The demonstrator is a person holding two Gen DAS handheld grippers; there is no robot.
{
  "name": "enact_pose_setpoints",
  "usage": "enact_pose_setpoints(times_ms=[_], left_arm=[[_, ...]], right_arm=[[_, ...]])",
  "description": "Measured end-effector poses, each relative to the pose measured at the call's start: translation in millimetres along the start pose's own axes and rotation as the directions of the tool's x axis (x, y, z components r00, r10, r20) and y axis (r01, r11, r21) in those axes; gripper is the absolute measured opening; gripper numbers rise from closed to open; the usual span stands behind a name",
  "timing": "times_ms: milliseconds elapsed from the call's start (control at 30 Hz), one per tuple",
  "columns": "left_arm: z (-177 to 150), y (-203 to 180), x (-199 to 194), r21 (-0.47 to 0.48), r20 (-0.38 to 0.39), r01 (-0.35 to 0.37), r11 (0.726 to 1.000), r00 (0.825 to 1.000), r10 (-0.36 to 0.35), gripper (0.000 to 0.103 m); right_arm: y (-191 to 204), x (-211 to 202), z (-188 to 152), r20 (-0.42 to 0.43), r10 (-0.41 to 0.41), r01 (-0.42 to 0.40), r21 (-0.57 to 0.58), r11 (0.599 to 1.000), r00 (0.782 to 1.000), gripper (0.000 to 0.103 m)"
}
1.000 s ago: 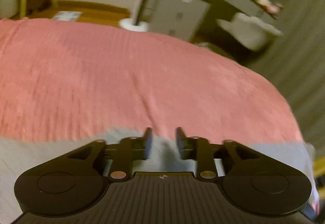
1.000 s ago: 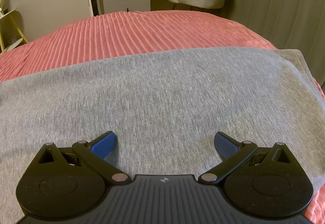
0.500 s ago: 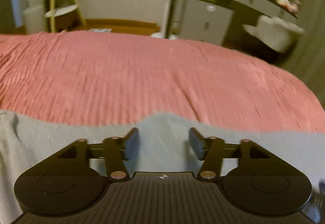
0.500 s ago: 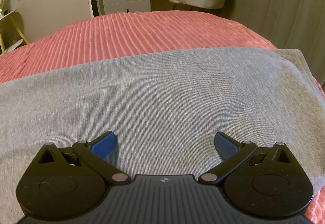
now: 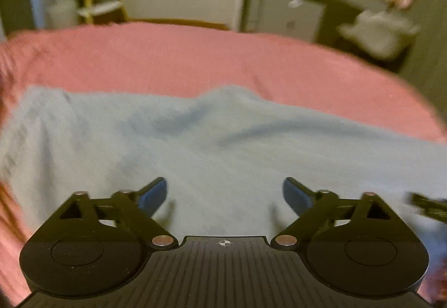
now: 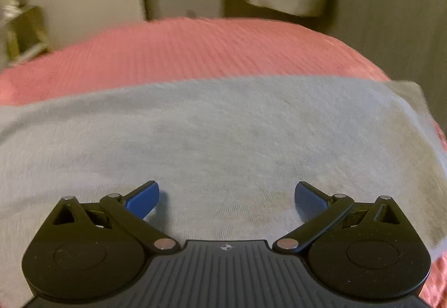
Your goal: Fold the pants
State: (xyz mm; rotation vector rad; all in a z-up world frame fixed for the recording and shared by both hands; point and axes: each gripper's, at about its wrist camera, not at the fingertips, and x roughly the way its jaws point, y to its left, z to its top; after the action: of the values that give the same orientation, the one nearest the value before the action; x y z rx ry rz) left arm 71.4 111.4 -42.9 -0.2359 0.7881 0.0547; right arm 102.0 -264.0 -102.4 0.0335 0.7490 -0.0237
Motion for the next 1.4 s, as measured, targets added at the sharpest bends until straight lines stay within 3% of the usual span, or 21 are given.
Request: enact_pose_setpoints(times_ms=[67,133,233,267,300,333,400,433,467,533,567,667,700,933,1000,1067,1100,1233,1300,1333,1400], left_arm=[[-15.7,5.1,-1.0,-0.030,-0.001,0.065,0.997,0.998,-0.065,0.095],[-17.0,3.1,9.7,-0.052,-0.033,0.036,0.998,0.999,-0.038,0.094],[-12.8,8.3,13.9,-0.098,-0.040,-0.003,0.995,0.999,-0.001,0.094],[-13.8,8.5,14.3,-0.098,-0.046,-0.024,0.995,0.999,0.020,0.094],[-19.5,6.2,9.7,-0.093,-0.048,-0.035,0.995,0.998,0.030,0.094],[-20.2,4.1,10.8,-0.085,-0.054,-0.038,0.996,0.998,0.033,0.094],[-20.5,-0.9,13.2,-0.069,-0.067,-0.029,0.997,0.997,0.025,0.094],[-20.8,-5.8,15.8,-0.053,-0.073,-0.019,0.998,0.997,0.015,0.094],[-20.1,-9.6,20.0,-0.034,-0.074,-0.010,0.999,0.997,0.007,0.094],[-19.8,-16.6,25.5,0.006,-0.069,-0.004,1.000,0.998,0.005,0.095],[-21.4,-22.0,26.4,0.026,-0.076,-0.007,1.000,0.997,0.009,0.095],[-23.5,-30.0,32.8,0.077,-0.102,-0.015,0.997,0.994,0.023,0.095],[-23.6,-30.7,33.5,0.083,-0.101,-0.018,0.996,0.995,0.027,0.095],[-22.0,-20.1,40.3,0.018,-0.131,-0.012,1.000,0.991,0.014,0.095],[-21.4,-17.5,43.0,-0.002,-0.136,-0.009,1.000,0.991,0.009,0.095],[-21.4,-16.2,45.6,-0.014,-0.147,-0.009,1.000,0.989,0.007,0.095],[-21.6,-16.1,46.5,-0.017,-0.149,-0.010,1.000,0.989,0.007,0.095],[-22.3,-17.5,47.5,-0.015,-0.148,-0.012,1.000,0.989,0.010,0.095],[-22.3,-18.1,48.0,-0.013,-0.152,-0.016,1.000,0.988,0.014,0.095],[-22.3,-18.6,47.8,-0.010,-0.153,-0.018,1.000,0.988,0.016,0.095],[-22.1,-18.4,48.1,-0.008,-0.154,-0.020,1.000,0.988,0.019,0.095]], right_arm=[[-5.5,-2.4,3.0,-0.060,0.040,-0.040,0.008,0.999,0.997,0.103],[-30.4,6.6,4.6,-0.173,0.041,-0.027,0.084,0.996,0.984,0.103],[-95.6,-4.8,11.4,-0.134,0.107,-0.076,0.220,0.973,0.985,0.103],[-115.4,-8.2,11.9,-0.128,0.030,-0.002,0.213,0.977,0.991,0.103],[-135.8,-8.8,10.3,-0.155,-0.108,0.135,0.179,0.974,0.982,0.103],[-157.1,-10.3,7.2,-0.192,-0.220,0.250,0.147,0.957,0.956,0.103],[-194.5,-36.9,-3.4,-0.128,-0.182,0.209,0.240,0.948,0.975,0.103],[-210.5,-56.2,-12.3,-0.040,-0.135,0.141,0.319,0.937,0.990,0.103],[-224.3,-74.8,-24.1,0.069,-0.096,0.063,0.384,0.921,0.993,0.103],[-243.4,-92.6,-42.9,0.191,-0.046,-0.047,0.457,0.888,0.981,0.103],[-250.1,-92.8,-48.0,0.190,-0.017,-0.076,0.469,0.880,0.982,0.103],[-264.6,-75.4,-49.4,-0.002,-0.041,0.036,0.543,0.839,0.999,0.103],[-268.6,-71.4,-50.0,-0.026,-0.036,0.044,0.567,0.822,0.999,0.103],[-280.4,-70.4,-40.3,0.060,0.027,-0.060,0.646,0.761,0.998,0.100],[-285.1,-66.5,-42.2,0.037,0.030,-0.047,0.659,0.751,0.999,0.082],[-290.2,-60.4,-41.8,0.020,0.039,-0.042,0.682,0.730,0.999,0.049],[-294.1,-53.5,-39.3,0.011,0.038,-0.035,0.689,0.724,0.999,0.045],[-296.7,-49.4,-42.1,0.024,0.050,-0.052,0.712,0.700,0.998,0.045],[-305.4,-43.6,-45.9,0.032,0.056,-0.061,0.755,0.653,0.998,0.047],[-311.0,-40.0,-48.0,0.042,0.075,-0.080,0.779,0.621,0.996,0.054],[-319.9,-34.3,-49.3,0.061,0.091,-0.102,0.813,0.573,0.994,0.055]])
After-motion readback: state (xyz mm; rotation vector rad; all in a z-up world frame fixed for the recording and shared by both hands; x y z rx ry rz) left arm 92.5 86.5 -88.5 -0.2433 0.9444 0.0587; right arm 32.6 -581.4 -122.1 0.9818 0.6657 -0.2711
